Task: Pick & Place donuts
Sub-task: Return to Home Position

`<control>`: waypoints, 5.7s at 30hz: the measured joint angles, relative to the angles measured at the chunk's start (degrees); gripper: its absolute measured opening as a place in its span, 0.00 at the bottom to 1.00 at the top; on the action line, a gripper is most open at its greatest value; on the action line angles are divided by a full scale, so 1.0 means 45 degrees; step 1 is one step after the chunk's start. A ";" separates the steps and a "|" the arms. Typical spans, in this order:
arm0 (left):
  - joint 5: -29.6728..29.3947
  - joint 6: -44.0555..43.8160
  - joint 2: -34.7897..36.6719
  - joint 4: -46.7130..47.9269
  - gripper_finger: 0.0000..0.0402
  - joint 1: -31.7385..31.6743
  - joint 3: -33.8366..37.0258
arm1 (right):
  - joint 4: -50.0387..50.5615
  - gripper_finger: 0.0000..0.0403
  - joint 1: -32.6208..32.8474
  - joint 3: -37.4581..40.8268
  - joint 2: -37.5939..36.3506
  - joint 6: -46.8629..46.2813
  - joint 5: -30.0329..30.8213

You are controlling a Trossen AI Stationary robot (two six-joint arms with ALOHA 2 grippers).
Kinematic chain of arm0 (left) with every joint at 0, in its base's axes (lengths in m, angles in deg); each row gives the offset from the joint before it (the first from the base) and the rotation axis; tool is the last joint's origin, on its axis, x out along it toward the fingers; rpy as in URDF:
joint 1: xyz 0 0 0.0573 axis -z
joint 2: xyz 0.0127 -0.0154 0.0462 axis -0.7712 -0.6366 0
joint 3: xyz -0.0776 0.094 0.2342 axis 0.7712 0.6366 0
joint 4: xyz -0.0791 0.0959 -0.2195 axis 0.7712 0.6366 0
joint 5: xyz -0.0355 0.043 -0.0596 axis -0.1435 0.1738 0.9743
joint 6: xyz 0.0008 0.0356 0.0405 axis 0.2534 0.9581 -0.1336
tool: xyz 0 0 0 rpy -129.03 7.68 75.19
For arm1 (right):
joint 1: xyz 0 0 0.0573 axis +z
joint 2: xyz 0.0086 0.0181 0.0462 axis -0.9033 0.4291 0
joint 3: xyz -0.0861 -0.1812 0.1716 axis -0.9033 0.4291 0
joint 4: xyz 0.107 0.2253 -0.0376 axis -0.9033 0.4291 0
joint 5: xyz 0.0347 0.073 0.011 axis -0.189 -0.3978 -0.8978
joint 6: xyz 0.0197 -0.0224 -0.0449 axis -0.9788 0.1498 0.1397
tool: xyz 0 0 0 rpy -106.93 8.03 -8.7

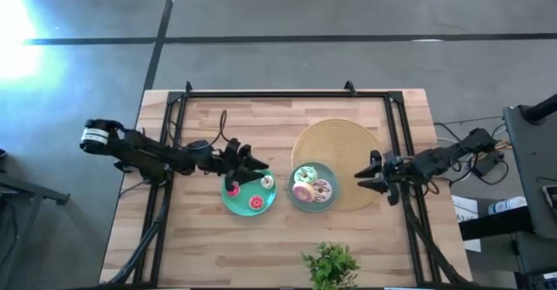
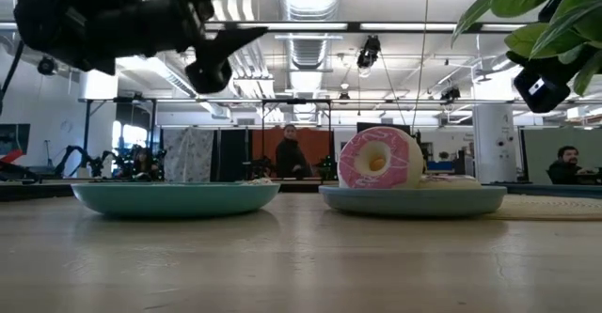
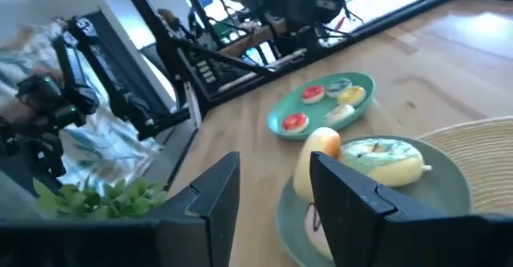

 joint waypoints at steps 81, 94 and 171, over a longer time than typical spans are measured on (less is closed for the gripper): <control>-0.0358 0.6144 1.6829 1.3913 0.50 -0.1083 0.4623 | 0.0161 0.33 0.0000 -0.0165 0.1823 -0.0004 -0.0175; -0.0360 0.6137 1.6829 1.3918 0.50 -0.1087 0.4618 | 0.0062 0.32 -0.0141 -0.0208 0.1520 0.0440 -0.0200; -0.0361 0.6141 1.6831 1.3927 0.50 -0.1085 0.4613 | -0.1767 0.33 -0.4614 0.0593 -0.0426 0.6237 -0.6839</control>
